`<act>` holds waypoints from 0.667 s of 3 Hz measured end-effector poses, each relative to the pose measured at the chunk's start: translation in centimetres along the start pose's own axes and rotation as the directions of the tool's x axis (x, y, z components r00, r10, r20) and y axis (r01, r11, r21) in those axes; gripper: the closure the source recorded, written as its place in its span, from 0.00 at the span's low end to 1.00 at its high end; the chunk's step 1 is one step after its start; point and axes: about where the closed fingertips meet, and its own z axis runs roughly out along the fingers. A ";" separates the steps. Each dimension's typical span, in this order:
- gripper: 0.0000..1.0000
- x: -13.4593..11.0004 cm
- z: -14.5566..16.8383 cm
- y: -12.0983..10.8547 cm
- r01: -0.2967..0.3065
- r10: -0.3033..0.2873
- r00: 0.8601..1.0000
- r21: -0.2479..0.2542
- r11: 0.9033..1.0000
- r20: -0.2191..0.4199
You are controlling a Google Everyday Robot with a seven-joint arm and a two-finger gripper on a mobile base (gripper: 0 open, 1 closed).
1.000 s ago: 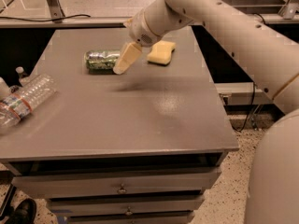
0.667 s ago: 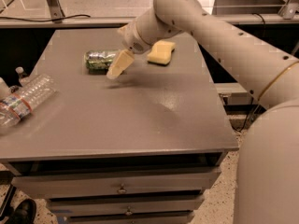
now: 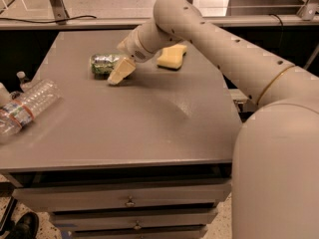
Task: Pick green can
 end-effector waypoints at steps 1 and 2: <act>0.51 0.2 0.4 -0.6 -0.020 0.020 1.000 -0.007 1.000 -0.022; 0.74 0.3 0.1 -1.1 -0.035 0.034 0.998 -0.014 0.999 -0.044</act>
Offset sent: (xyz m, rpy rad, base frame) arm 0.0168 -0.0113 0.0085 -0.0537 0.0569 -0.0424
